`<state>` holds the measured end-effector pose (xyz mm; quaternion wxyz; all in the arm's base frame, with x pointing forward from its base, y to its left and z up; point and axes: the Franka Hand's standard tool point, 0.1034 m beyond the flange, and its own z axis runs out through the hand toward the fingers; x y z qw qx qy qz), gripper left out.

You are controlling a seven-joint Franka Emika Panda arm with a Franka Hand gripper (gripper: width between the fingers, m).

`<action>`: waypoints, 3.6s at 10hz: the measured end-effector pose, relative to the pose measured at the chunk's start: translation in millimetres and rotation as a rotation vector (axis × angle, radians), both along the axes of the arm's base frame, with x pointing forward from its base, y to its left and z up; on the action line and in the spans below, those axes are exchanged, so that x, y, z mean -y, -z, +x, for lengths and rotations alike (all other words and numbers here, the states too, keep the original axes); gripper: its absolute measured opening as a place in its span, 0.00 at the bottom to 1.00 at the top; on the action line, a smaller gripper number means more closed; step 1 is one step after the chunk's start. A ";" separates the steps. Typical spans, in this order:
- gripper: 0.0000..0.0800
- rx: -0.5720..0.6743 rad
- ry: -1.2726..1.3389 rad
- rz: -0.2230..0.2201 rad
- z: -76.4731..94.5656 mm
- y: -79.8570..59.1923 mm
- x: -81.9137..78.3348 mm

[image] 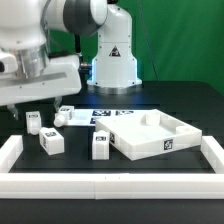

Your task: Assemble one leg

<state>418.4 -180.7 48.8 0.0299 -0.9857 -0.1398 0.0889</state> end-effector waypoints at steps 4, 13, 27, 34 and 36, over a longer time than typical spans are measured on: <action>0.81 0.022 0.082 -0.034 12.2 -3.7 -65.0; 0.81 0.012 0.219 -0.060 6.2 -0.8 -102.0; 0.81 0.105 0.616 -0.158 -28.7 34.8 -171.2; 0.27 0.102 0.608 -0.161 -29.5 38.0 -173.5; 0.08 0.101 0.642 -0.164 -30.4 37.0 -169.0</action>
Offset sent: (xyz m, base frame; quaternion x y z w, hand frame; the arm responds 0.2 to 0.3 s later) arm 0.0022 0.0651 0.0030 -0.0421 0.0219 0.0759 0.9960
